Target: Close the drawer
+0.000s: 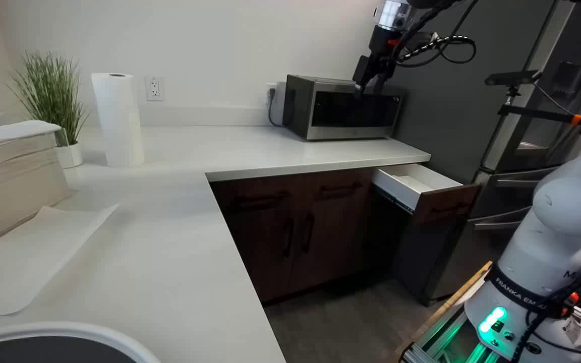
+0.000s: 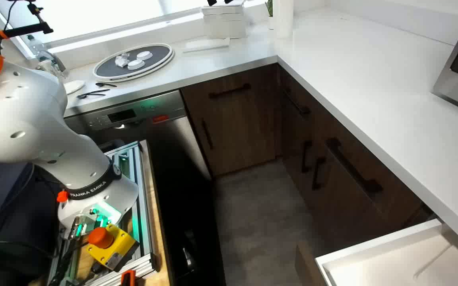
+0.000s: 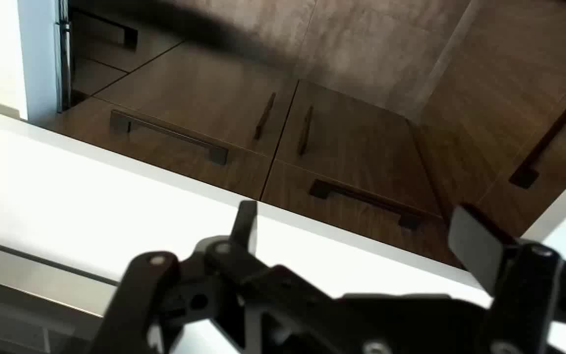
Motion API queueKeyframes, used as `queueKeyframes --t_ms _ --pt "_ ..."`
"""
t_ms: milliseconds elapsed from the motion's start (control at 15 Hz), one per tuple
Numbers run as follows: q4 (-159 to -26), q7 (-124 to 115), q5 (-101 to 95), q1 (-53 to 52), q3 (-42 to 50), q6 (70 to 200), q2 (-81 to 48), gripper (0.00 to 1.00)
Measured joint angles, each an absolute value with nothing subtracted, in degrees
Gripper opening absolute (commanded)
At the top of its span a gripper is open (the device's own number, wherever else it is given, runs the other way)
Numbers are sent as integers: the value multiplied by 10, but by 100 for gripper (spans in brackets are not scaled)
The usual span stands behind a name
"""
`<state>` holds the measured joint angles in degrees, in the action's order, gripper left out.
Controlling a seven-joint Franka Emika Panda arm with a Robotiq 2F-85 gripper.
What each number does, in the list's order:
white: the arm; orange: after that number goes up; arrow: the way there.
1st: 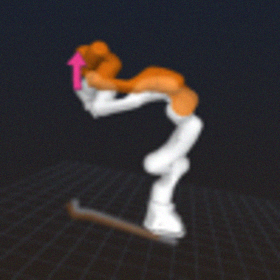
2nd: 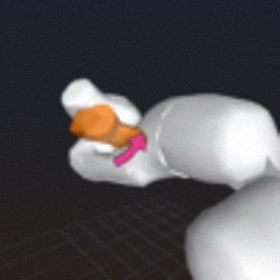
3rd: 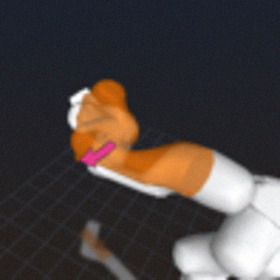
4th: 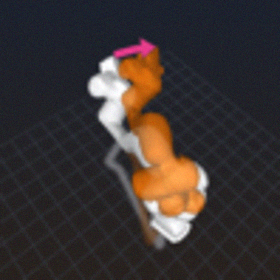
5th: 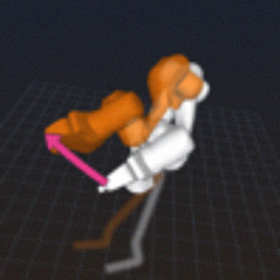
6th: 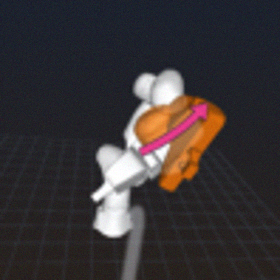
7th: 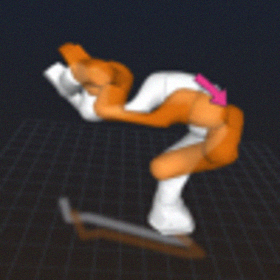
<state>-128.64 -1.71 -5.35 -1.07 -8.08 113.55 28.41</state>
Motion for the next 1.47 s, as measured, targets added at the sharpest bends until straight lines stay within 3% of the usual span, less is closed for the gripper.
queueKeyframes --t_ms 800,1467 --pt "-1297 -17 -56 -10 -70 1135 284 100" --pt "-1418 7 -123 33 9 1153 321 100"
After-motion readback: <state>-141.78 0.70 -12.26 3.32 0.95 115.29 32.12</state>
